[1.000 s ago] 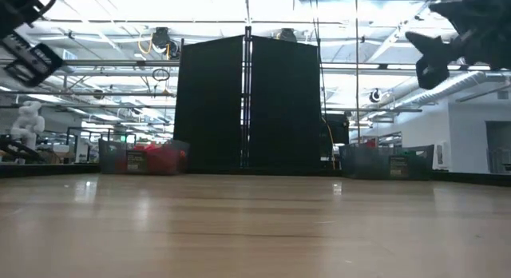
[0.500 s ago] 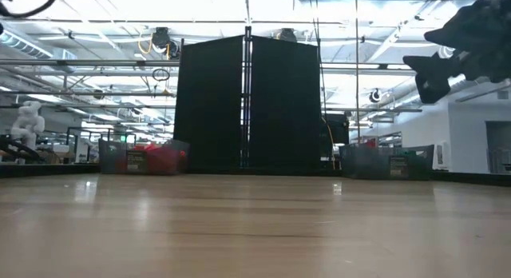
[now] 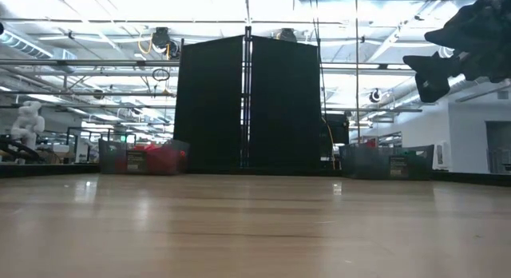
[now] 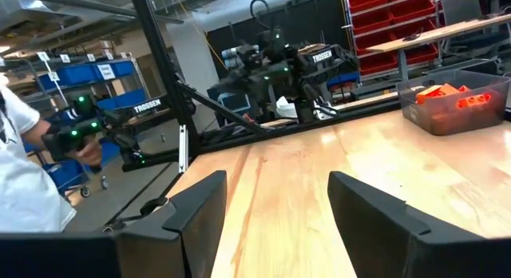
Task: Sort blocks
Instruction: Return to Home Position
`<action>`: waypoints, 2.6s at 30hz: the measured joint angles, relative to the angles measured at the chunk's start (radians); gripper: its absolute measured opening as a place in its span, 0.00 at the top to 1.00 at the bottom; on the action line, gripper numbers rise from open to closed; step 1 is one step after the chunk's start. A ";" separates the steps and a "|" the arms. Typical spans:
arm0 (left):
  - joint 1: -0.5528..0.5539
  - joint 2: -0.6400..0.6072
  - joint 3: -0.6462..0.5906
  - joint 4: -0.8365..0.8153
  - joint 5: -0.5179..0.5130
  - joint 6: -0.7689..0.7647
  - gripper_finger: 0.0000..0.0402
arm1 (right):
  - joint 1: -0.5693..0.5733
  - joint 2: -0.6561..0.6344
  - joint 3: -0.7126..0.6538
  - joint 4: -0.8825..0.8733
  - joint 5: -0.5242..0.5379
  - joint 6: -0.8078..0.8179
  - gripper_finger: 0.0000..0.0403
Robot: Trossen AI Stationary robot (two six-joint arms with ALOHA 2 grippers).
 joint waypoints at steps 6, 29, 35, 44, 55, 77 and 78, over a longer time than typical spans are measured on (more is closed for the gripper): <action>0.008 0.054 0.000 -0.089 -0.480 0.315 1.00 | 0.000 0.000 0.000 -0.002 0.000 0.015 0.47; 0.439 0.084 0.000 -0.085 -0.513 0.400 1.00 | 0.000 0.000 0.001 0.020 0.000 -0.263 0.47; 0.535 0.084 0.000 -0.082 -0.551 0.398 1.00 | 0.000 0.012 0.002 -0.026 -0.002 -0.371 0.47; 0.551 0.084 0.000 -0.072 -0.551 0.341 1.00 | 0.000 0.020 0.002 -0.026 -0.003 -0.387 0.47; 0.551 0.084 0.000 -0.068 -0.544 0.340 1.00 | 0.000 0.020 0.002 -0.026 -0.003 -0.386 0.47; 0.551 0.084 0.000 -0.064 -0.540 0.340 1.00 | 0.000 0.020 0.001 -0.026 -0.004 -0.385 0.47; 0.551 0.084 0.000 -0.063 -0.540 0.340 1.00 | 0.000 0.020 0.001 -0.026 -0.004 -0.385 0.47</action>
